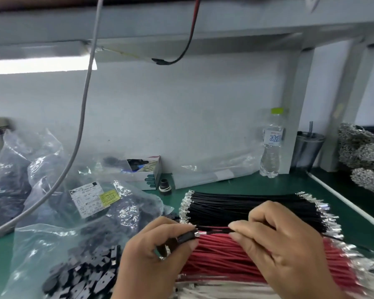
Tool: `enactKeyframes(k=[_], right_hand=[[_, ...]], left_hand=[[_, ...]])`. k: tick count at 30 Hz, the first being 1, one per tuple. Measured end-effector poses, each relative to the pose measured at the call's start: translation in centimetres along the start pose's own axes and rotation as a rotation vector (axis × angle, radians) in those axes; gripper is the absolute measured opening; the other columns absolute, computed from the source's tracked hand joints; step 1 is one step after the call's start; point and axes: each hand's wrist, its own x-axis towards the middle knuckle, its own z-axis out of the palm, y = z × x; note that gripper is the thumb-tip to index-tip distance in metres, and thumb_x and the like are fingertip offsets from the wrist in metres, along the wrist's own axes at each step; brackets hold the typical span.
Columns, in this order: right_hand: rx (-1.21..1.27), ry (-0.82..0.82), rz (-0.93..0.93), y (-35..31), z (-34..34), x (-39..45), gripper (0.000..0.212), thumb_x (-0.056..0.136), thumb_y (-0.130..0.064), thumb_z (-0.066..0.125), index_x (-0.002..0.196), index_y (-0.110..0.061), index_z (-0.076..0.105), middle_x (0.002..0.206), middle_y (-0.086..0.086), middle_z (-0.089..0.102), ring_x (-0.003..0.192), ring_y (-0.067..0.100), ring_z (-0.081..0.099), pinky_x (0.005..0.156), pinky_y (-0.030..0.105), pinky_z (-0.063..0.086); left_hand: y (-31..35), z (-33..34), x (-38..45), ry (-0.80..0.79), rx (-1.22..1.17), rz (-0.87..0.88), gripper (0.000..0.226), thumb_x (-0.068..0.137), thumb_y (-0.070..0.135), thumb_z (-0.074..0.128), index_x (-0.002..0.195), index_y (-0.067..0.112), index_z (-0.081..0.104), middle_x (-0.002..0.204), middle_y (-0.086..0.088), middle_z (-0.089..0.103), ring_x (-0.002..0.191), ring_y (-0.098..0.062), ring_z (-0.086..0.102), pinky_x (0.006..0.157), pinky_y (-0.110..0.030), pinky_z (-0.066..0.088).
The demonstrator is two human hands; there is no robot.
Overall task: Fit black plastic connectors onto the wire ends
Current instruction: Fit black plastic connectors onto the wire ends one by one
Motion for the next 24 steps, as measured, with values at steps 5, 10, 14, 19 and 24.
enactKeyframes(k=[5, 10, 14, 19, 24], right_hand=[[0.058, -0.103, 0.022, 0.0, -0.3, -0.6, 0.020, 0.093, -0.034, 0.063, 0.091, -0.024, 0.081, 0.079, -0.011, 0.058, 0.063, 0.007, 0.048, 0.047, 0.025, 0.042], [0.050, -0.149, 0.002, 0.4, -0.2, -0.7, 0.027, 0.091, -0.015, 0.064, 0.113, -0.022, 0.078, 0.083, -0.004, 0.060, 0.067, 0.016, 0.052, 0.047, 0.033, 0.046], [0.097, -0.137, 0.039, 0.0, -0.3, -0.7, 0.019, 0.093, -0.021, 0.065, 0.104, -0.022, 0.081, 0.083, -0.006, 0.058, 0.068, 0.014, 0.054, 0.049, 0.031, 0.047], [0.137, -0.141, 0.081, -0.4, -0.6, -0.6, 0.020, 0.094, -0.033, 0.062, 0.092, -0.026, 0.081, 0.081, -0.012, 0.055, 0.067, 0.004, 0.049, 0.052, 0.023, 0.043], [0.144, -0.184, 0.115, -0.5, -1.2, -0.1, 0.022, 0.094, -0.037, 0.058, 0.093, -0.029, 0.079, 0.081, -0.016, 0.055, 0.066, 0.002, 0.050, 0.055, 0.020, 0.042]], left_hand=[[0.8, 0.3, -0.4, -0.055, -0.133, -0.045, 0.018, 0.068, 0.026, 0.087, 0.082, 0.036, 0.083, 0.086, 0.008, 0.076, 0.074, -0.014, 0.074, 0.070, -0.025, 0.060], [0.8, 0.3, -0.5, -0.070, -0.186, -0.065, 0.016, 0.071, 0.023, 0.087, 0.084, 0.032, 0.083, 0.088, -0.001, 0.076, 0.066, -0.021, 0.070, 0.058, -0.043, 0.057], [0.8, 0.3, -0.5, -0.082, -0.153, -0.049, 0.020, 0.072, 0.022, 0.086, 0.087, 0.036, 0.083, 0.089, 0.002, 0.076, 0.069, -0.020, 0.071, 0.061, -0.036, 0.058], [0.8, 0.4, -0.6, -0.078, -0.155, -0.054, 0.025, 0.073, 0.020, 0.091, 0.087, 0.039, 0.082, 0.091, 0.006, 0.076, 0.072, -0.016, 0.071, 0.062, -0.034, 0.058], [1.1, 0.5, -0.6, -0.086, -0.171, -0.060, 0.021, 0.070, 0.020, 0.085, 0.087, 0.034, 0.084, 0.091, 0.004, 0.075, 0.068, -0.014, 0.069, 0.056, -0.023, 0.054]])
